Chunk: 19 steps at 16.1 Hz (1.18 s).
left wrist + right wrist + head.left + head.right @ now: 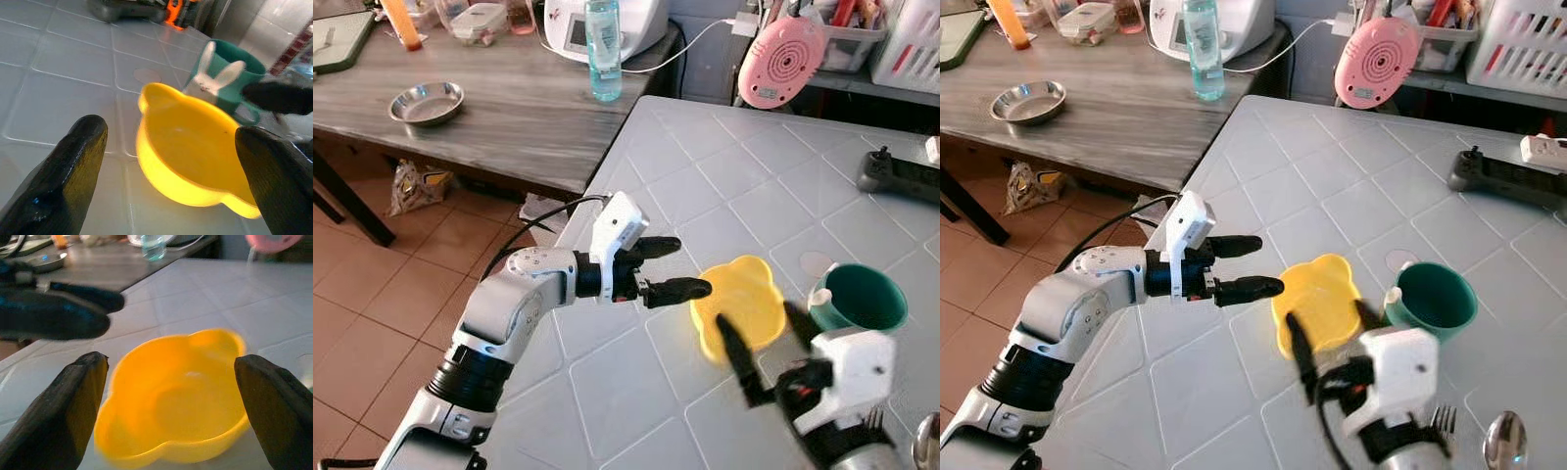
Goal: Setting the table
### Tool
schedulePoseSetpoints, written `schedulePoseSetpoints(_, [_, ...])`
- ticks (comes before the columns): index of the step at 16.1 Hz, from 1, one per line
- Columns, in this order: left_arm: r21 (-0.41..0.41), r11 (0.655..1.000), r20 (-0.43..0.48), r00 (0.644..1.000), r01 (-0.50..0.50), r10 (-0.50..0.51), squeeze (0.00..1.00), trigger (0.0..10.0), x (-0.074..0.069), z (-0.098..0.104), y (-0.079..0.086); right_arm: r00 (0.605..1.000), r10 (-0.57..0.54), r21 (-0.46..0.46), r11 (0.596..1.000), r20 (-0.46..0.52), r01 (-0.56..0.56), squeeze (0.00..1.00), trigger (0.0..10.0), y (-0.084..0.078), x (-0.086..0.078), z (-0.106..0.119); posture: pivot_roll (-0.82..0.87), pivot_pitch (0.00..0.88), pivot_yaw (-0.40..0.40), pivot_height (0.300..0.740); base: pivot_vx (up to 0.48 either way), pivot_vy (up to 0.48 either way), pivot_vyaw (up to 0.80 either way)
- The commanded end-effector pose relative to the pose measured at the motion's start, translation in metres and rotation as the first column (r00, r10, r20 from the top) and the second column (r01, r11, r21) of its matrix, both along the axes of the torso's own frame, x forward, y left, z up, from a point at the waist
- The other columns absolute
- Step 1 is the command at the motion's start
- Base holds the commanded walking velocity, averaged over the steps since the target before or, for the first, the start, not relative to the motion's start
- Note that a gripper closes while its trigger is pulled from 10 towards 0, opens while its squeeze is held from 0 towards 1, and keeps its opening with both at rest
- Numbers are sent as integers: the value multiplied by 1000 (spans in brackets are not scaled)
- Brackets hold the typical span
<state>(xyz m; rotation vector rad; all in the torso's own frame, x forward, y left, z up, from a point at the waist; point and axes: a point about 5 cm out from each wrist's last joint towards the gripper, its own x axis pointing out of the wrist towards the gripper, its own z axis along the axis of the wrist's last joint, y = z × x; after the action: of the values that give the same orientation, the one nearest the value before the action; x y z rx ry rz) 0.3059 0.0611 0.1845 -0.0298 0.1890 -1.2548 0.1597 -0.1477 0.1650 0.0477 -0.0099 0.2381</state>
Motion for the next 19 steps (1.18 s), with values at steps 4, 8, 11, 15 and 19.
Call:
schedulePoseSetpoints(4, [3, 981, 35, 980, -196, 195, 0, 10000, 10, -10, 22, 994, -100, -8, 995, 34, 100, 0, 10000, 0, 9, 3, -38, 159, 39, 740, 0, 0, 0])
schedulePoseSetpoints(8, [8, 939, 51, 937, -345, 344, 0, 10000, 0, -21, 55, 994, -114, -11, 993, 6, 114, 0, 10000, 8, 25, -4, -8, 157, 34, 740, 0, 0, 0])
schedulePoseSetpoints(11, [42, 931, 26, 932, -362, 361, 0, 10000, -9, -33, 63, 989, -147, -27, 989, -3, 147, 0, 10000, 8, 36, -4, 9, 160, 24, 740, 0, 0, 0])
schedulePoseSetpoints(15, [42, 935, 29, 936, -352, 351, 0, 10000, -14, -34, 59, 974, -224, -43, 974, -19, 223, 0, 10000, 1, 41, -2, 9, 165, 23, 740, 0, 0, 0])
schedulePoseSetpoints(19, [63, 941, 22, 943, -332, 331, 0, 10000, -14, -36, 60, 961, -267, -24, 964, -68, 266, 0, 10000, -2, 34, -4, -1, 169, 31, 740, 0, 0, 0])
